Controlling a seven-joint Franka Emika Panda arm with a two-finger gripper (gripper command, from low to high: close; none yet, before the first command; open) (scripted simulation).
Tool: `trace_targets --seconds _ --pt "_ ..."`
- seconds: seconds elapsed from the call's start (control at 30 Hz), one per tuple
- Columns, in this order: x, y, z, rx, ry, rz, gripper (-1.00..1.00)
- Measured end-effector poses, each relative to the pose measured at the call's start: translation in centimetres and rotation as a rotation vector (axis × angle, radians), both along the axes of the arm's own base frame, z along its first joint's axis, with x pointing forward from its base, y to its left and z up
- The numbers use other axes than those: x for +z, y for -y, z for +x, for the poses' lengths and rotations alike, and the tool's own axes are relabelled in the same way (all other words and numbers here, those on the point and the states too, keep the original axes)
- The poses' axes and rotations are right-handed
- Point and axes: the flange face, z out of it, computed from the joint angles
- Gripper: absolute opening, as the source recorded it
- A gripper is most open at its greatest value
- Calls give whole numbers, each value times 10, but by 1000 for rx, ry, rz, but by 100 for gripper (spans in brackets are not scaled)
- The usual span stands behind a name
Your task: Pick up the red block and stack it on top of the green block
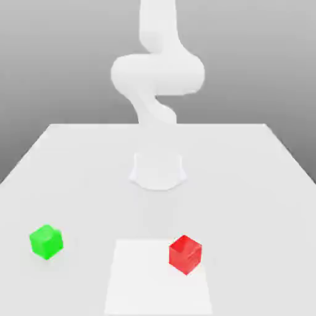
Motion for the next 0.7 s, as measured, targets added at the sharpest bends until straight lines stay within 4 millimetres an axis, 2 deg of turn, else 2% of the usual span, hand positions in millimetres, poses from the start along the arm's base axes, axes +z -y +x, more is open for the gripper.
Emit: trace_targets --seconds 0.17,0.37,0.7 --pt "-50 -2 30 198 -72 -119 0" --pt "-112 -9 57 438 -146 -251 0" --pt "-218 -28 79 860 -245 -454 0"
